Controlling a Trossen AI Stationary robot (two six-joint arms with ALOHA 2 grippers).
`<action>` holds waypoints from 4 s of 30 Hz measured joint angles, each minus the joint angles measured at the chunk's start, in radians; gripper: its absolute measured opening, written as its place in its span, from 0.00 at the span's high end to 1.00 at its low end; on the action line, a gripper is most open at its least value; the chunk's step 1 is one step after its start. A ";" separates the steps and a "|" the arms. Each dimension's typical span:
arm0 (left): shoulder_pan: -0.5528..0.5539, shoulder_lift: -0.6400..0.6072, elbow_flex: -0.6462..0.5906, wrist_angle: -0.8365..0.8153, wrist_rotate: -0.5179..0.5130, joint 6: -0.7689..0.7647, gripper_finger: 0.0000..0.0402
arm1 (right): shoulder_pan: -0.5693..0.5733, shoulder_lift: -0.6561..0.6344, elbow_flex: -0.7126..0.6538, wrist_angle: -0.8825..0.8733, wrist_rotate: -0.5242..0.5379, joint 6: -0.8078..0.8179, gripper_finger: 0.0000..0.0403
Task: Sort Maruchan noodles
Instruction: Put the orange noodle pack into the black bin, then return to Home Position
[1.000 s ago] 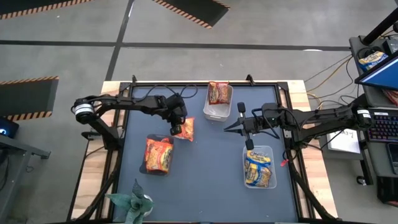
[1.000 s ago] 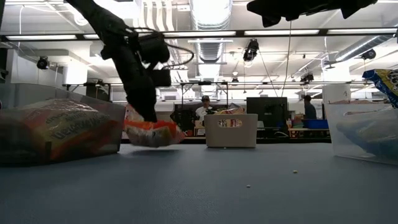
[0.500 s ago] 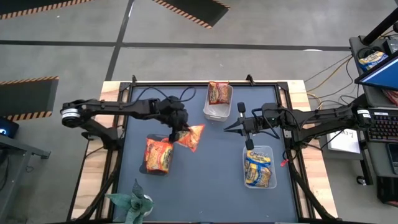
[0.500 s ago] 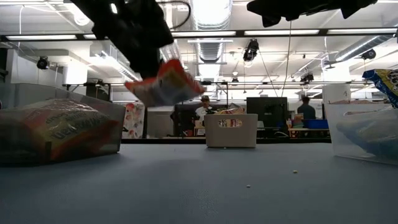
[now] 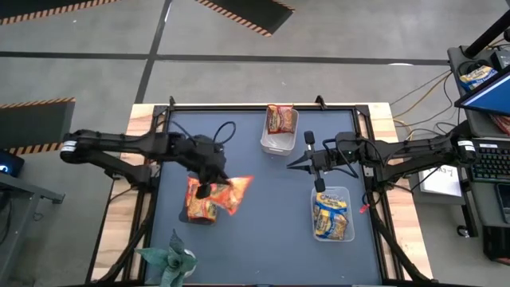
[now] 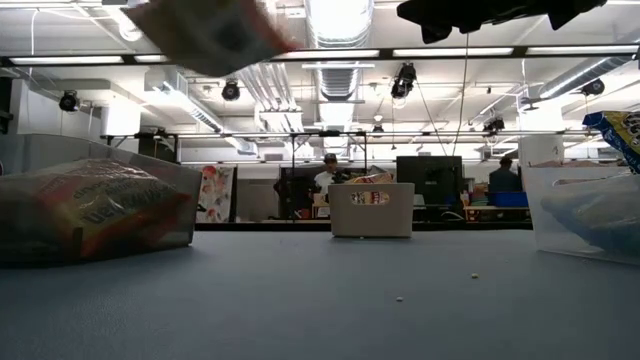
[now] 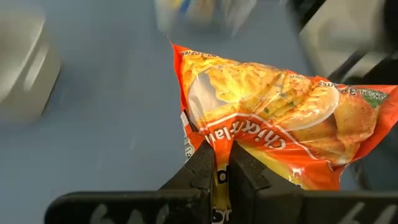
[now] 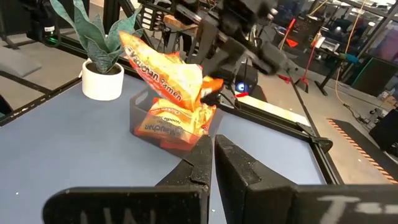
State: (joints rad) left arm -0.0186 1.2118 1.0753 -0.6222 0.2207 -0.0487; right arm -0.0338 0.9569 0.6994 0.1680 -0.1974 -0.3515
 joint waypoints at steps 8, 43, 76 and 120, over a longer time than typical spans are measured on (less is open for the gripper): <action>-0.182 0.052 0.066 -0.558 -0.367 -0.254 0.98 | 0.000 0.000 0.000 0.000 0.000 0.000 0.98; -0.225 0.145 -0.092 -0.358 -0.153 -0.300 0.96 | 0.000 0.000 0.000 0.001 0.000 0.011 0.98; -0.262 -0.265 -0.336 0.399 -0.412 0.234 1.00 | 0.001 -0.028 -0.092 0.001 -0.119 0.048 0.98; -0.079 -1.175 -1.063 0.933 -0.394 0.159 1.00 | -0.019 -0.928 -0.687 -0.040 -0.036 0.359 0.98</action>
State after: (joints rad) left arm -0.0978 0.0372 0.0124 0.3105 -0.1734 0.1106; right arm -0.0532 0.0289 0.0127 0.1280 -0.2331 0.0071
